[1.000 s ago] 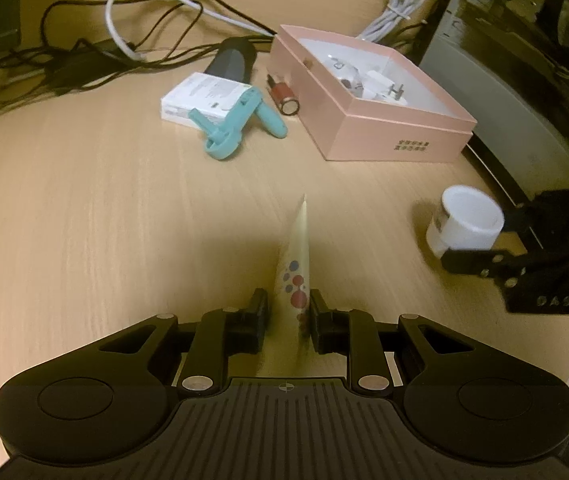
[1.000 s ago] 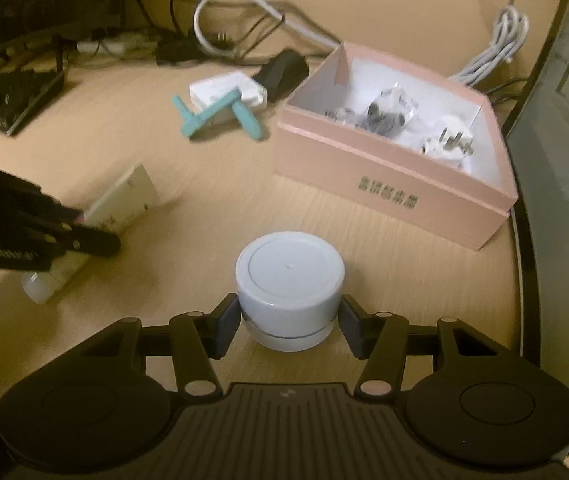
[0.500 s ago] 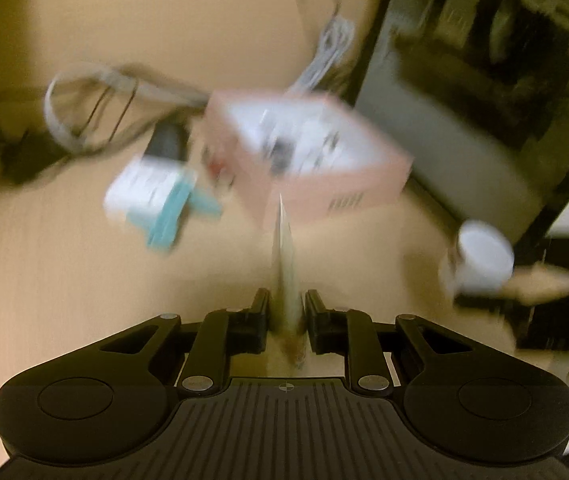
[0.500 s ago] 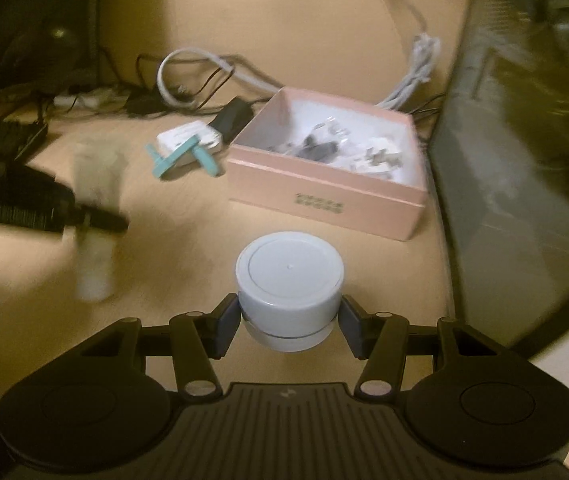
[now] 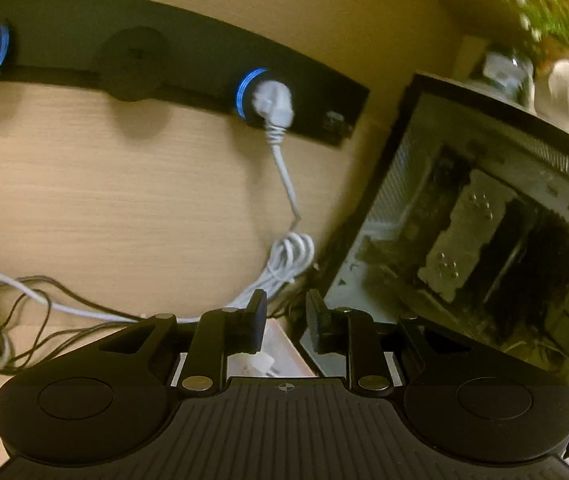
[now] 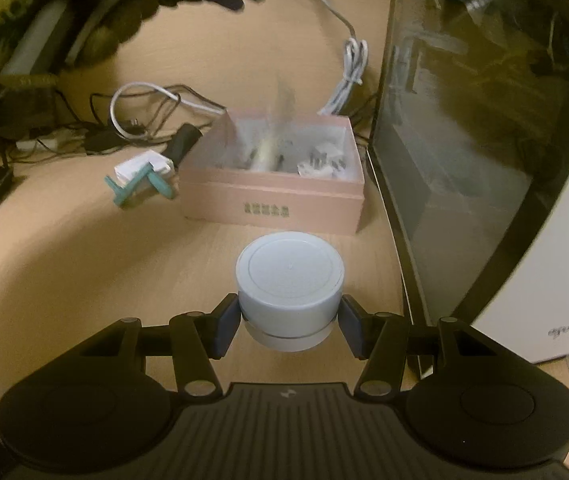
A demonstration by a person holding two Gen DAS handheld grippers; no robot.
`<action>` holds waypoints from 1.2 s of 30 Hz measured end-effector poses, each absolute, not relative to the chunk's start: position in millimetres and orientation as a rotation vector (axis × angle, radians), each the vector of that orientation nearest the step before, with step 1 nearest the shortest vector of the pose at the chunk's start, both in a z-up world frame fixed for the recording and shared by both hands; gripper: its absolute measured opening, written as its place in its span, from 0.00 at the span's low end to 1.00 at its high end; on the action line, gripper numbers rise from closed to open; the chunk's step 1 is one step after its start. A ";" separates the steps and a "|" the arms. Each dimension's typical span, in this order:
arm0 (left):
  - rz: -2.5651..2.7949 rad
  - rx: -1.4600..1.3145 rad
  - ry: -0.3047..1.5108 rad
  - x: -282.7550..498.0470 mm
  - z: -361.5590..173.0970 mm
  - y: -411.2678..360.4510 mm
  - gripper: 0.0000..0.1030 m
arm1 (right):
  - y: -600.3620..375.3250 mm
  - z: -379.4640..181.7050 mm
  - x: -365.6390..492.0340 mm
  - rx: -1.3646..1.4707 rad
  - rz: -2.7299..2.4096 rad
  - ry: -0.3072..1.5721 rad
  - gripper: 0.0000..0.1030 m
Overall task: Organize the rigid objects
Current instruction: 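Lower the white round jar into the pink box and open the right gripper, then grasp the teal plastic clip on the desk with the right gripper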
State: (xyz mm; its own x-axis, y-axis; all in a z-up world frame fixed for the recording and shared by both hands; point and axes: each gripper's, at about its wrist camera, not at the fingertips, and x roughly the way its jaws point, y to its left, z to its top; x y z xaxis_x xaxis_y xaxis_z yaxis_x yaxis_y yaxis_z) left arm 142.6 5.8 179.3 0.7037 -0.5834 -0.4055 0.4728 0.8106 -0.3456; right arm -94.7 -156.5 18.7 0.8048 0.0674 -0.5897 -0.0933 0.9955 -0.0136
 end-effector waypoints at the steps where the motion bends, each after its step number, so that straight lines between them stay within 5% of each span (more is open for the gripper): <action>1: -0.584 -0.225 0.529 139.7 175.0 10.6 0.23 | -158.1 15.6 -93.4 -0.036 0.087 0.640 0.52; 8: -0.479 -0.188 0.721 88.4 100.1 59.7 0.23 | -159.6 14.5 -74.1 -0.050 0.105 0.645 0.52; 15: -0.421 -0.153 0.878 22.3 39.4 94.4 0.23 | -149.8 75.7 -6.3 -0.089 0.125 0.478 0.52; 22: -0.335 -0.125 0.908 8.4 34.3 121.6 0.23 | -139.6 87.5 72.7 -0.076 0.117 0.467 0.56; 36: -0.358 -0.024 0.778 112.3 77.0 104.0 0.26 | -109.1 5.2 -24.2 -0.136 0.230 0.600 0.61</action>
State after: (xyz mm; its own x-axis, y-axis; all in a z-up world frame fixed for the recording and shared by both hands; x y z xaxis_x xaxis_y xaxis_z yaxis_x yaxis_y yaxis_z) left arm 112.3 104.0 77.0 0.6553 -0.3245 -0.6821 0.3071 0.9395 -0.1519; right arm -24.2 -109.1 5.2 0.8012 0.1741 -0.5725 -0.2529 0.9656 -0.0603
